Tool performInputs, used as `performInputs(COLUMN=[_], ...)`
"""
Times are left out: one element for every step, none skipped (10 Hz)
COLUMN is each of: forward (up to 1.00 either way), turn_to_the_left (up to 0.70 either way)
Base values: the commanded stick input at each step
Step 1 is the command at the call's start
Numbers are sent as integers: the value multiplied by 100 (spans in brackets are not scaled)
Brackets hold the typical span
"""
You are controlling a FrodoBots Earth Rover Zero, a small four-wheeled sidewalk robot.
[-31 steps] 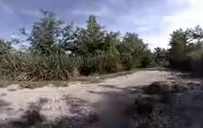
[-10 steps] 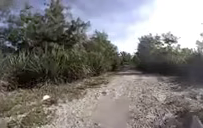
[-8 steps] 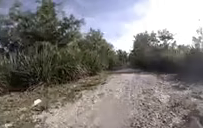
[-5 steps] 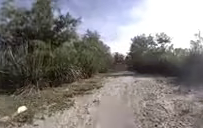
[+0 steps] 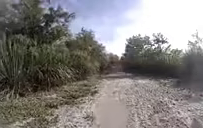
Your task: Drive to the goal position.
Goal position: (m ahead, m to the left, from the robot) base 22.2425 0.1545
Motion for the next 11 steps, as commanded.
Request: performInputs(forward=[85,85,85,85,85,85,85,85,85,85,85], turn_to_the_left=[-5,0,0,0,-25,-1,0,0,0,0,0])
